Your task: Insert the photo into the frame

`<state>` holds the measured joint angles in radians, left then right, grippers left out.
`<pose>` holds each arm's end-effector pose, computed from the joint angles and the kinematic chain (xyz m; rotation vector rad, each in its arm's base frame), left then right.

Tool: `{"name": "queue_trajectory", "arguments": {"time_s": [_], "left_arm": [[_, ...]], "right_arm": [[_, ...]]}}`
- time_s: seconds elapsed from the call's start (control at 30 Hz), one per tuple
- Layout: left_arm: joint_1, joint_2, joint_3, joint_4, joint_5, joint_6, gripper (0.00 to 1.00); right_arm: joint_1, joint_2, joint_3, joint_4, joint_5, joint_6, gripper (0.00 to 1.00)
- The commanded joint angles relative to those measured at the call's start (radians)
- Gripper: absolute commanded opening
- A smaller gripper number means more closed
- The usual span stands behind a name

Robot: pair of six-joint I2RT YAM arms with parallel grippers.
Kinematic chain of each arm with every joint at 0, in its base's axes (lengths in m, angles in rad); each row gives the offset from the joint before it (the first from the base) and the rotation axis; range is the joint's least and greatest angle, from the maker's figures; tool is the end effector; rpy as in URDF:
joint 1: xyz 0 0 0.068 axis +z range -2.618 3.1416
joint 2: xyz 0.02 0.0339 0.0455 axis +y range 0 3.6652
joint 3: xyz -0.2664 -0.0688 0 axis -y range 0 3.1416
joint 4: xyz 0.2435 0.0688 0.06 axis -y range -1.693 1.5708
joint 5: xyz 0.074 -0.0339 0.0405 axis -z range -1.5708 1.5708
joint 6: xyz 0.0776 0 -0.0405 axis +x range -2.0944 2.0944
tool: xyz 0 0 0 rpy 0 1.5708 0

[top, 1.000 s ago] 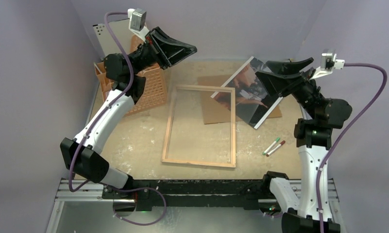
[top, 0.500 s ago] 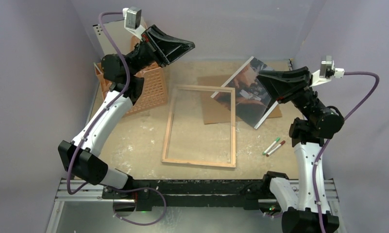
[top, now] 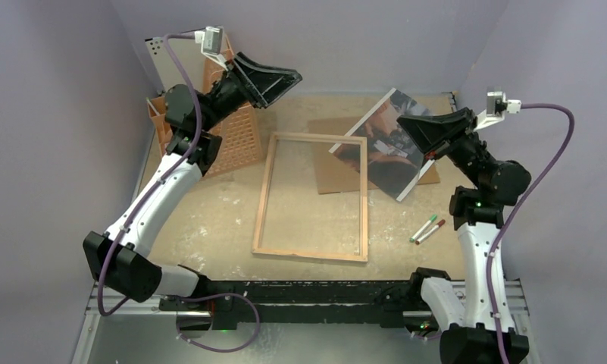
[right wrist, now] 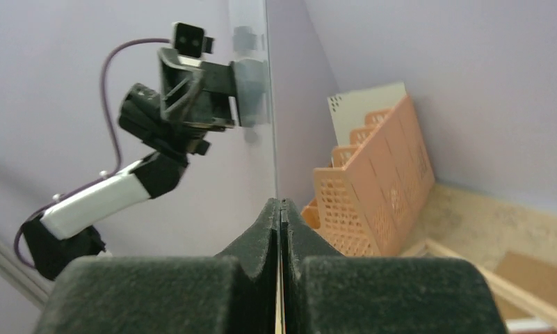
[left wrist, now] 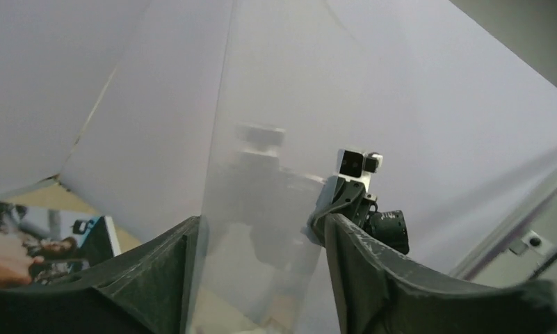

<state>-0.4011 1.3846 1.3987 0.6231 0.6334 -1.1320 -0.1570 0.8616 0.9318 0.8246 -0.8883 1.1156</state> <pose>0.2795 -0.1684 0.5200 0.2570 1.1990 -1.6576 0.1696 0.0341 0.4885 -0.3312 1.0772 1.1612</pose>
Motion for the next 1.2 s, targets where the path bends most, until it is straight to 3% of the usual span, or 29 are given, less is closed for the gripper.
{"name": "queue_trajectory", "arguments": {"time_s": [0.0, 0.13, 0.3, 0.63, 0.83, 1.17], "left_arm": [[0.009, -0.099, -0.024, -0.353, -0.180, 0.256, 0.71], [0.009, -0.162, -0.085, -0.699, -0.394, 0.503, 0.80], [0.009, -0.202, -0.251, -0.924, -0.582, 0.594, 0.84], [0.009, -0.202, -0.556, -0.886, -0.683, 0.549, 0.84], [0.010, -0.181, -0.653, -0.822, -0.746, 0.491, 0.78], [0.010, -0.133, -0.746, -0.746, -0.850, 0.393, 0.62]], "right_arm": [[0.002, -0.027, -0.029, -0.227, 0.061, -0.115, 0.00], [0.002, -0.064, -0.037, -0.475, 0.144, -0.222, 0.00], [0.002, -0.065, -0.078, -0.645, 0.175, -0.267, 0.00], [0.061, -0.007, -0.111, -0.673, 0.250, -0.212, 0.00], [0.148, 0.063, -0.161, -0.585, 0.266, -0.101, 0.00], [0.425, 0.244, -0.145, -0.402, 0.368, -0.013, 0.00]]}}
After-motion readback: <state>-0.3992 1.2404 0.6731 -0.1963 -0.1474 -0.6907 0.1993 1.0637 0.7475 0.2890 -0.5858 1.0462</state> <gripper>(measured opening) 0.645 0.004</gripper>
